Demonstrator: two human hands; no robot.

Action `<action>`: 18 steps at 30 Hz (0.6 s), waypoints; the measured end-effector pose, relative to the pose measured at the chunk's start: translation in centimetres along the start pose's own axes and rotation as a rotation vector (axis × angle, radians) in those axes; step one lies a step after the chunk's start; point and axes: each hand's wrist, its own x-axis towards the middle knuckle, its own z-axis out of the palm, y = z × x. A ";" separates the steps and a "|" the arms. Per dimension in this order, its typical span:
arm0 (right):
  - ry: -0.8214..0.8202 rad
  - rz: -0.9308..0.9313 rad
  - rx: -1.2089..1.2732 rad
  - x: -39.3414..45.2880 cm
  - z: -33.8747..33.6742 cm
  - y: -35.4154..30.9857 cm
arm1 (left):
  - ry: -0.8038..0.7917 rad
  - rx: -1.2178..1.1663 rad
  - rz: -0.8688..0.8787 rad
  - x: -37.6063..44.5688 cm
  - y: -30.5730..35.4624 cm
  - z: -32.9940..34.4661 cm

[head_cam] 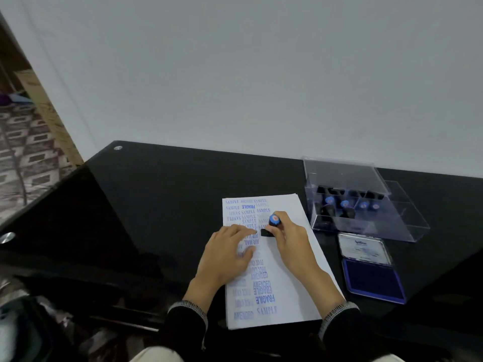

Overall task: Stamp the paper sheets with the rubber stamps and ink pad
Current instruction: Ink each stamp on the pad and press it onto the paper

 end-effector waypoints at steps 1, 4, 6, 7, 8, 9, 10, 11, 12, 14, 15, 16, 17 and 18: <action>-0.001 -0.004 -0.009 0.0 0.0 0.0 | 0.001 0.002 0.003 0.0 0.0 0.0; -0.005 -0.005 -0.036 0.0 0.0 0.1 | 0.005 0.005 0.007 0.0 0.0 0.0; -0.008 -0.009 -0.046 0.1 -0.1 0.0 | 0.003 0.007 0.004 0.0 -0.1 0.1; -0.014 -0.009 -0.052 0.1 -0.1 -0.1 | 0.001 0.011 0.003 0.0 -0.1 0.1; -0.021 -0.008 -0.058 0.1 -0.2 -0.2 | -0.002 0.018 0.004 0.0 -0.1 0.1; -0.029 -0.004 -0.064 0.1 -0.2 -0.2 | -0.006 0.022 0.005 0.0 -0.1 0.1; -0.035 -0.002 -0.071 0.1 -0.2 -0.2 | -0.010 0.023 0.004 0.0 -0.1 0.1; -0.040 0.000 -0.079 0.2 -0.2 -0.2 | -0.015 0.024 0.001 0.0 -0.1 0.1; -0.044 -0.001 -0.087 0.2 -0.2 -0.2 | -0.022 0.025 -0.002 0.0 0.0 0.1; -0.048 -0.007 -0.103 0.2 -0.1 -0.1 | -0.032 0.030 -0.006 0.1 0.0 0.0; -0.052 -0.009 -0.111 0.1 -0.1 -0.1 | -0.035 0.031 -0.006 0.1 0.0 0.0; -0.057 -0.009 -0.118 0.1 0.0 -0.2 | -0.037 0.032 -0.007 0.1 0.0 0.0; -0.061 -0.008 -0.126 0.1 0.0 -0.2 | -0.037 0.032 -0.007 0.1 0.0 0.1; -0.064 -0.006 -0.133 0.1 0.0 -0.2 | -0.035 0.033 -0.006 0.1 0.0 0.1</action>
